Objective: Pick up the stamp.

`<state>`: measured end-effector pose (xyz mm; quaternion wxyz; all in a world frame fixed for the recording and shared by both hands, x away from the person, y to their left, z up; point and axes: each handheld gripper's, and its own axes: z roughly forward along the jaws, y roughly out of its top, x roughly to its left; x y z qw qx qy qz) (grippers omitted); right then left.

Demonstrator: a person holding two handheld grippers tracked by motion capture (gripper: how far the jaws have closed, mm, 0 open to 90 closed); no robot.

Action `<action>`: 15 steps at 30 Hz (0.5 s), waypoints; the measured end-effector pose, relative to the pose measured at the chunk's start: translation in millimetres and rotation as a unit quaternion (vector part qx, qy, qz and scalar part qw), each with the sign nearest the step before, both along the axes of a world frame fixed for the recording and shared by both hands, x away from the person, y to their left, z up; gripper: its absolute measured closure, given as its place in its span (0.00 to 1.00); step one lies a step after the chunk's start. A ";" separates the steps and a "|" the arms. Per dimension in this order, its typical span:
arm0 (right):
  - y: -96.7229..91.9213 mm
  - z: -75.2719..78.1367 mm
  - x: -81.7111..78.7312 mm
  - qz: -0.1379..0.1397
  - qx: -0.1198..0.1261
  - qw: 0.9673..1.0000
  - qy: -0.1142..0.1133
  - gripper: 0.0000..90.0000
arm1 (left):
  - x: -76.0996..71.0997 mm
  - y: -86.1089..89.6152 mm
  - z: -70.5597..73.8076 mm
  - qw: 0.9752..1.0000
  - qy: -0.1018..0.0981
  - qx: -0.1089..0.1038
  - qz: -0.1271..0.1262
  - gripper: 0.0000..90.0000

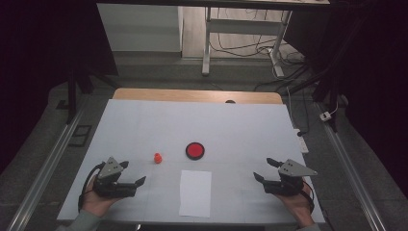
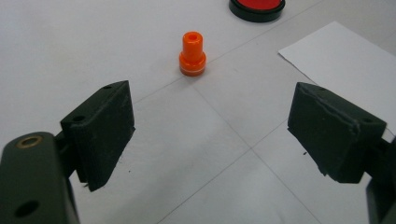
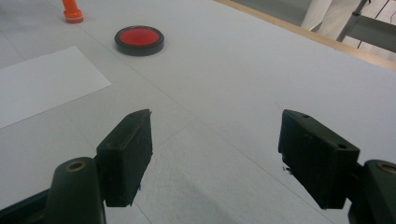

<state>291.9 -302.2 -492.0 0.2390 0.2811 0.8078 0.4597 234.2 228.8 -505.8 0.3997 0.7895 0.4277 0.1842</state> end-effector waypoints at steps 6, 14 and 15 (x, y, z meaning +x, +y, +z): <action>0.8 1.1 -0.3 0.001 0.003 1.000 -0.002 0.29 | 1.1 -1.6 4.6 1.000 -0.002 -0.003 -0.005 0.17; 1.7 0.9 0.0 0.002 0.006 1.000 -0.002 0.30 | 4.6 -3.7 11.2 1.000 -0.008 -0.004 -0.008 0.17; 2.0 0.9 0.0 0.003 0.007 1.000 -0.002 0.30 | 4.9 -3.8 11.9 1.000 -0.008 -0.004 -0.008 0.17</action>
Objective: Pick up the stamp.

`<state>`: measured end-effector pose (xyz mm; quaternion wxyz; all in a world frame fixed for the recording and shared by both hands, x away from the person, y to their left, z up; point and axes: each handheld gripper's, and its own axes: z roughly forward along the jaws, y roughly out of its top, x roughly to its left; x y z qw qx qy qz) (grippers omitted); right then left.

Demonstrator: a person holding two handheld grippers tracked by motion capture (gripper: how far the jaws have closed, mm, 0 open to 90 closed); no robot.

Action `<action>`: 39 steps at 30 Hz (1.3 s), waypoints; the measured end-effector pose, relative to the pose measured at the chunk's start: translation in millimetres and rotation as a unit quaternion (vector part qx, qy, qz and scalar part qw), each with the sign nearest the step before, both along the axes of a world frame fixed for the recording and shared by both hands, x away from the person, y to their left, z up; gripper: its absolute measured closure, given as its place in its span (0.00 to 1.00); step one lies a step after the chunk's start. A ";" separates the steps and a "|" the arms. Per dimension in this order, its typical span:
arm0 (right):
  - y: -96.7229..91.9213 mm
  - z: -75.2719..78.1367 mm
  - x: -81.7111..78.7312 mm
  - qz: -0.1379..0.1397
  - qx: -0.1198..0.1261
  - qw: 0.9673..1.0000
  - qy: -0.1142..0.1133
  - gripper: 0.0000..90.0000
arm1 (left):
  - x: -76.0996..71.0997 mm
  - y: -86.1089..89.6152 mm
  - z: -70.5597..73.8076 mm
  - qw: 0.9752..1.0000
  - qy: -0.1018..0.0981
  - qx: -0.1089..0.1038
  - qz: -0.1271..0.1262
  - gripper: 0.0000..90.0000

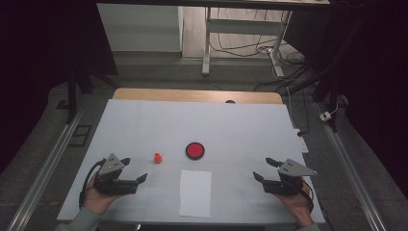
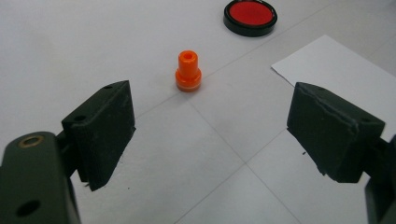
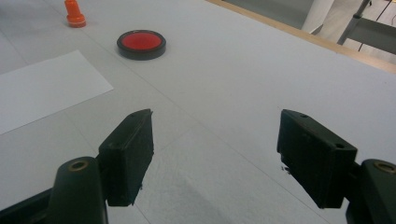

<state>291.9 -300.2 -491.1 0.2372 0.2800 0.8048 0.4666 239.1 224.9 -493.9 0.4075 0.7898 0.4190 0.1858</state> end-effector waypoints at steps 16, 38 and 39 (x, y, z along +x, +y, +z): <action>1.6 0.1 0.1 0.002 0.000 1.000 0.000 0.30 | 16.2 -9.5 6.7 1.000 0.001 0.002 -0.014 0.19; 3.4 -0.3 0.2 0.002 -0.003 1.000 0.004 0.32 | 61.7 -27.7 4.0 0.999 0.023 0.024 -0.016 0.21; 3.4 -0.3 0.1 0.002 -0.003 1.000 0.004 0.32 | 63.9 -29.0 3.7 0.999 0.024 0.026 -0.017 0.21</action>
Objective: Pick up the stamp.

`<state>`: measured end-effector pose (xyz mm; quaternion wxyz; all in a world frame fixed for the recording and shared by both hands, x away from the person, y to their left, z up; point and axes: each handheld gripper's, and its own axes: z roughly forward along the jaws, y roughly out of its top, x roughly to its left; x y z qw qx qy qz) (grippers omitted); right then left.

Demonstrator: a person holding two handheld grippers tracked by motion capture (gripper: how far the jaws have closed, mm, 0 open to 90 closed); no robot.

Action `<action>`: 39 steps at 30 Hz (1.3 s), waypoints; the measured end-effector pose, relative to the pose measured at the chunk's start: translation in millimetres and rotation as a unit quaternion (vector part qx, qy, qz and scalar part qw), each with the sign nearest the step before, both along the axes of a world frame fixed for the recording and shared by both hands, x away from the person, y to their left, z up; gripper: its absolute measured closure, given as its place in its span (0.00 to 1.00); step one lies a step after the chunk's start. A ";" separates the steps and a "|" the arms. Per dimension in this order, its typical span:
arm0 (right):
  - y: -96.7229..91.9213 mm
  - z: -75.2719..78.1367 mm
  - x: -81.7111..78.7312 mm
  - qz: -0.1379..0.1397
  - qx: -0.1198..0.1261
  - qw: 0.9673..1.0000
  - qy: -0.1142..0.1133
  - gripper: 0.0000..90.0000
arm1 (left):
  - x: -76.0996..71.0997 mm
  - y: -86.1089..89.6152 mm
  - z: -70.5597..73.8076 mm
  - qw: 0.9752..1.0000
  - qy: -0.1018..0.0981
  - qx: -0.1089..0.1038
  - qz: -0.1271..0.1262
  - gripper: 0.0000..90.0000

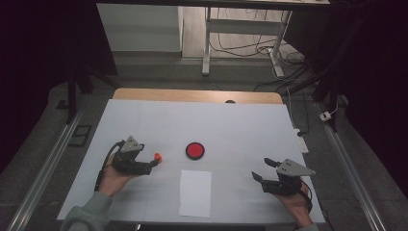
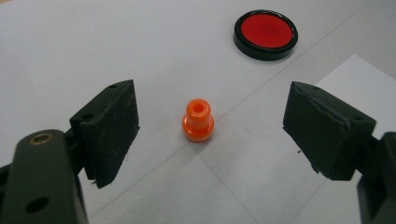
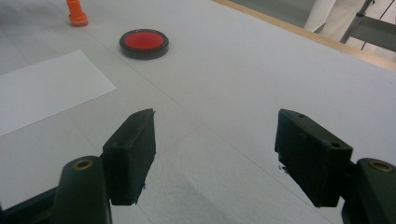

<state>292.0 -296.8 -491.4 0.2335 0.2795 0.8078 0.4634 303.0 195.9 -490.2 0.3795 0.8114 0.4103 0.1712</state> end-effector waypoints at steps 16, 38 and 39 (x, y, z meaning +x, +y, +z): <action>0.8 -3.0 1.3 -0.002 -0.007 1.000 0.004 0.32 | 24.9 -8.7 -13.7 1.000 0.009 0.027 -0.003 0.25; 0.5 -4.5 1.1 -0.002 -0.010 1.000 0.007 0.32 | 25.9 -8.7 -32.6 0.999 0.004 0.049 -0.017 0.50; 0.5 -4.5 1.1 -0.003 -0.011 1.000 0.007 0.32 | 26.0 -8.3 -33.2 0.999 0.004 0.047 -0.016 0.51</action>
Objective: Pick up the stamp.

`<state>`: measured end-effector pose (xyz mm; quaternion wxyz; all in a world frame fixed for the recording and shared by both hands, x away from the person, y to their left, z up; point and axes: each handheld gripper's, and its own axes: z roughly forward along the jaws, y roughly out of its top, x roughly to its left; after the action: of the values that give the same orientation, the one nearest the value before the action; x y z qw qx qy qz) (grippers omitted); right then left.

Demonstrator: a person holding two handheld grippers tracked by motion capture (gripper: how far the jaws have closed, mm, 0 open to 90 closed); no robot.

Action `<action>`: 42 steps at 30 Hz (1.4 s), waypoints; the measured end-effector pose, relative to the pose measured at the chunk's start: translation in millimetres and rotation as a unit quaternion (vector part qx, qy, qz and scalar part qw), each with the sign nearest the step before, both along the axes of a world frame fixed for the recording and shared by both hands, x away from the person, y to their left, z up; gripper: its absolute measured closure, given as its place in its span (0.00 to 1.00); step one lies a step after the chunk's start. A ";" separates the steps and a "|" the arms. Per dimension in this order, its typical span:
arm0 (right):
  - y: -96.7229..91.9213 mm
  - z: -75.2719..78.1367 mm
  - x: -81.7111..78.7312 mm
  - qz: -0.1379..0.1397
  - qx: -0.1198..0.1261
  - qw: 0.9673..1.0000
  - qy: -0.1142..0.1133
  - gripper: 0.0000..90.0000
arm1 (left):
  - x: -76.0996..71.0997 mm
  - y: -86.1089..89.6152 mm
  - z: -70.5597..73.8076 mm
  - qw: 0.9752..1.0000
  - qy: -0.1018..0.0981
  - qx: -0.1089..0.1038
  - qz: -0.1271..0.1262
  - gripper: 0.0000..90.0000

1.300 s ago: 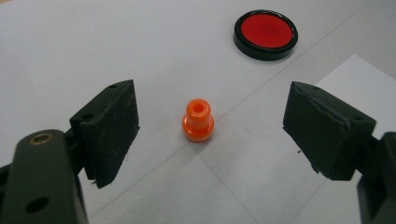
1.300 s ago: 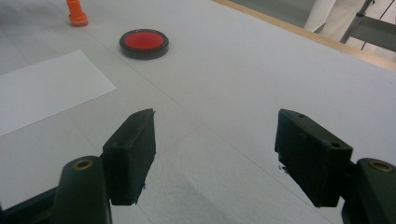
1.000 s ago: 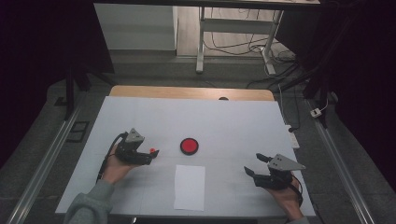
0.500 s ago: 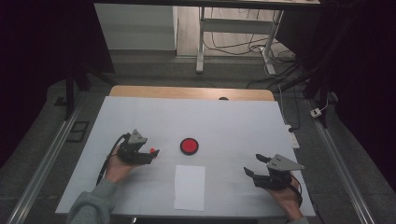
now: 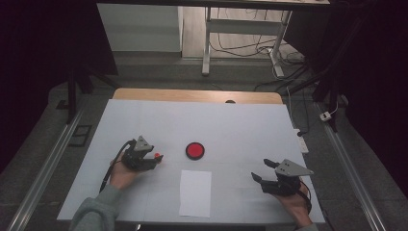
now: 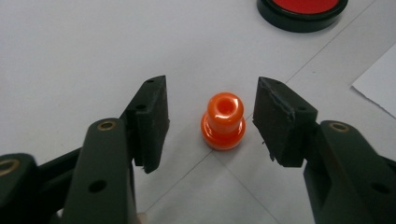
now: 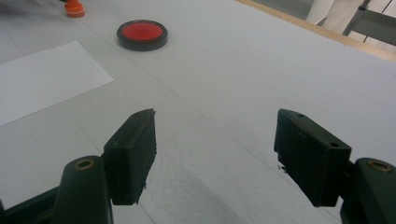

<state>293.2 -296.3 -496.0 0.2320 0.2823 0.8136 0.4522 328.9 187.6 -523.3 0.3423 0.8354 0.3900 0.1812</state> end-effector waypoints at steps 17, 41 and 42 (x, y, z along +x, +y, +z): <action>-0.8 -1.5 0.3 0.000 0.000 1.000 -0.001 0.33 | -0.4 -4.3 -6.6 1.000 -0.002 0.013 -0.018 0.68; -2.6 -1.2 0.5 -0.005 0.000 1.000 -0.003 0.33 | -1.8 1.5 -1.9 1.000 -0.008 -0.013 -0.017 0.80; -2.5 -1.3 0.5 -0.004 -0.001 1.000 -0.003 0.33 | -1.8 1.9 -1.6 1.000 -0.009 -0.014 -0.016 0.80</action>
<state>293.6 -298.8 -497.3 0.2364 0.2846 0.8120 0.4514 327.2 189.5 -524.9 0.3607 0.8349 0.3758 0.1777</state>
